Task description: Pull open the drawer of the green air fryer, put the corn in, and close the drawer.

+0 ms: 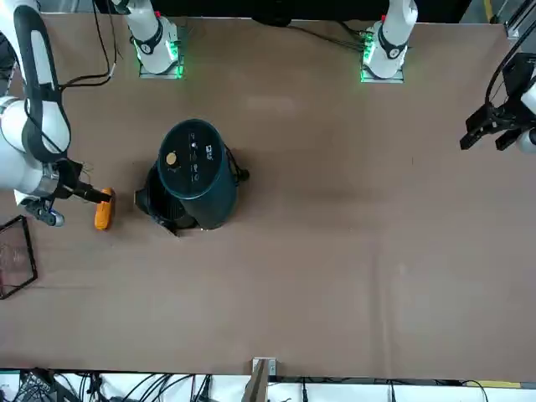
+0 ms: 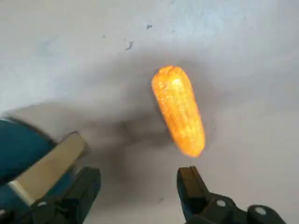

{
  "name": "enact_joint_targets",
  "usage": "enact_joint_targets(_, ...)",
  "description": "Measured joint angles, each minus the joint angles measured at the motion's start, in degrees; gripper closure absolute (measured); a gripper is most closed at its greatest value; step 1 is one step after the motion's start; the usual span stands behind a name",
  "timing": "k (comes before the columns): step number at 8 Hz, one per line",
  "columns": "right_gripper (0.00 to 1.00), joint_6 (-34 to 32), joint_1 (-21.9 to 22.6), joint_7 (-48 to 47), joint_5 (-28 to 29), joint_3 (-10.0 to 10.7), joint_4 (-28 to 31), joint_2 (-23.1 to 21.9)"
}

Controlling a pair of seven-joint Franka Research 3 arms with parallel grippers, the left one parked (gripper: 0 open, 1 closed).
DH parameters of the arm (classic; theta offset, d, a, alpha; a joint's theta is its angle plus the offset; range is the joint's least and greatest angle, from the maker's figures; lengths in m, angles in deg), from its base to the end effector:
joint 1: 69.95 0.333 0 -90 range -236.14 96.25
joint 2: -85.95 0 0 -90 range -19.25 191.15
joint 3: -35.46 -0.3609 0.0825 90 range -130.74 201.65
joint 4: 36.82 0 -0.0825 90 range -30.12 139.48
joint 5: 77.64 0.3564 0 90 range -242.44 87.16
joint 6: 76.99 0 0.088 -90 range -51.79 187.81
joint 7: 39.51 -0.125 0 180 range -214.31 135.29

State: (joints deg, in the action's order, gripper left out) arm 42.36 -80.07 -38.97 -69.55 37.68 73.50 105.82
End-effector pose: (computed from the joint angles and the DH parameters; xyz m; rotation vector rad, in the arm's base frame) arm 0.5777 -0.1154 0.3386 -2.9762 0.4282 0.2648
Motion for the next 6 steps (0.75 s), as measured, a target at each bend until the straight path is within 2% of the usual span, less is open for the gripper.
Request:
enact_joint_targets(3, 0.0, 4.73, -0.96, 6.67, -3.26, 0.01, 0.37, 3.61)
enact_joint_targets(6, 0.0, 9.78, -1.58, 7.93, -6.13, -0.06, 0.47, 6.29)
